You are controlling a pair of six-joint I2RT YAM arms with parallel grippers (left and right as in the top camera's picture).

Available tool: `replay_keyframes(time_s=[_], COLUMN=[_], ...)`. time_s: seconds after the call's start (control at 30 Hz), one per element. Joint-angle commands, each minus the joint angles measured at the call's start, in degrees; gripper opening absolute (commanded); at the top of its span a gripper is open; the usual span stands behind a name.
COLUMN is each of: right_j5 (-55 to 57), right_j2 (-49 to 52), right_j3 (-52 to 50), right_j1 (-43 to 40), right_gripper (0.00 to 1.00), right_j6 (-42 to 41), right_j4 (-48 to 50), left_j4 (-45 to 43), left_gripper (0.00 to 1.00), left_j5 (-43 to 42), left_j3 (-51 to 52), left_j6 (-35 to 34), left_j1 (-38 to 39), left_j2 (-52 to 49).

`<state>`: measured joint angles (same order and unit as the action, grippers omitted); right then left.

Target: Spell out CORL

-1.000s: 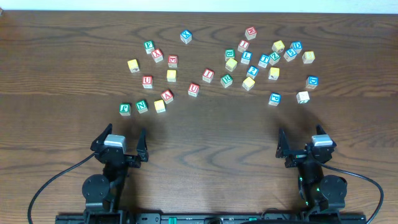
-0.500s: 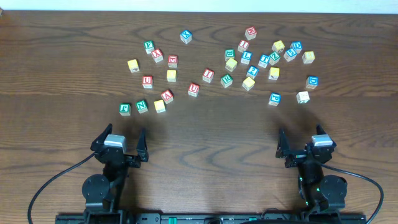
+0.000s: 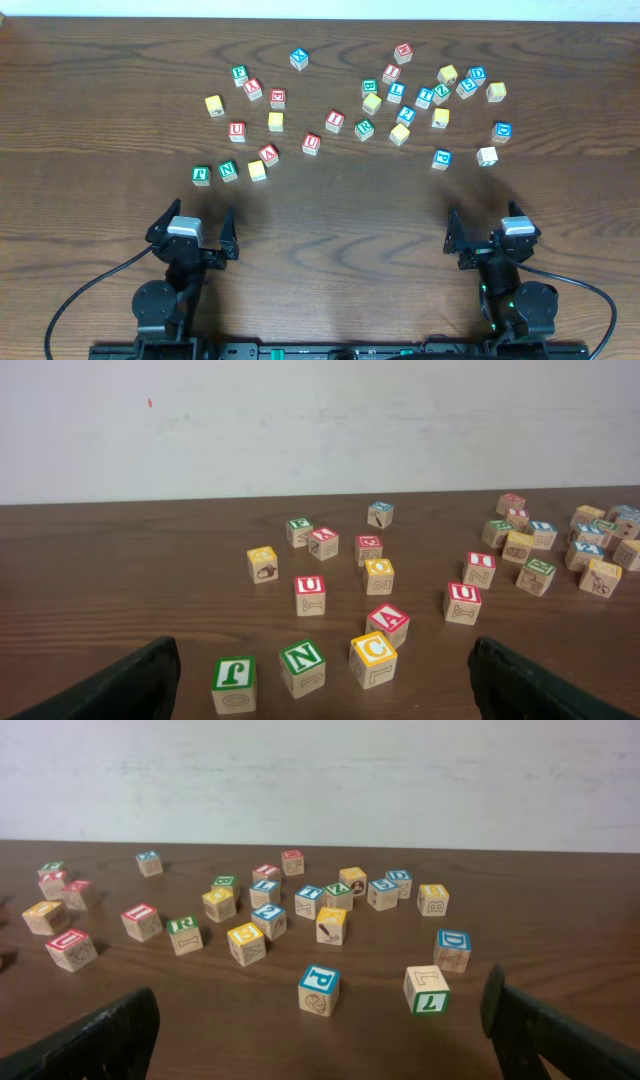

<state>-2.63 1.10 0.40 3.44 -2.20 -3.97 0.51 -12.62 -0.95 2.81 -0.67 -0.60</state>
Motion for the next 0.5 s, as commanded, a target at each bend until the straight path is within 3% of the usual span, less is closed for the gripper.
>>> replay_keyframes(time_s=[0.0, 0.37, 0.47], right_j5=[-0.52, -0.52, -0.52], right_j2=[-0.39, -0.39, -0.39], right_j3=[-0.09, -0.09, -0.09], right_j1=[-0.39, -0.39, -0.39], right_gripper=[0.99, 0.99, 0.99], right_j6=[-0.57, -0.57, -0.57], right_j4=[-0.15, -0.17, -0.15], left_j4=[2.25, 1.01, 0.31], left_gripper=[0.91, 0.91, 0.95], left_j5=[-1.90, -1.29, -1.31], left_j3=[0.72, 0.72, 0.61], left_j6=[-0.46, -0.46, -0.50], left_j1=[-0.28, -0.28, -0.28], left_j2=[0.31, 0.33, 0.31])
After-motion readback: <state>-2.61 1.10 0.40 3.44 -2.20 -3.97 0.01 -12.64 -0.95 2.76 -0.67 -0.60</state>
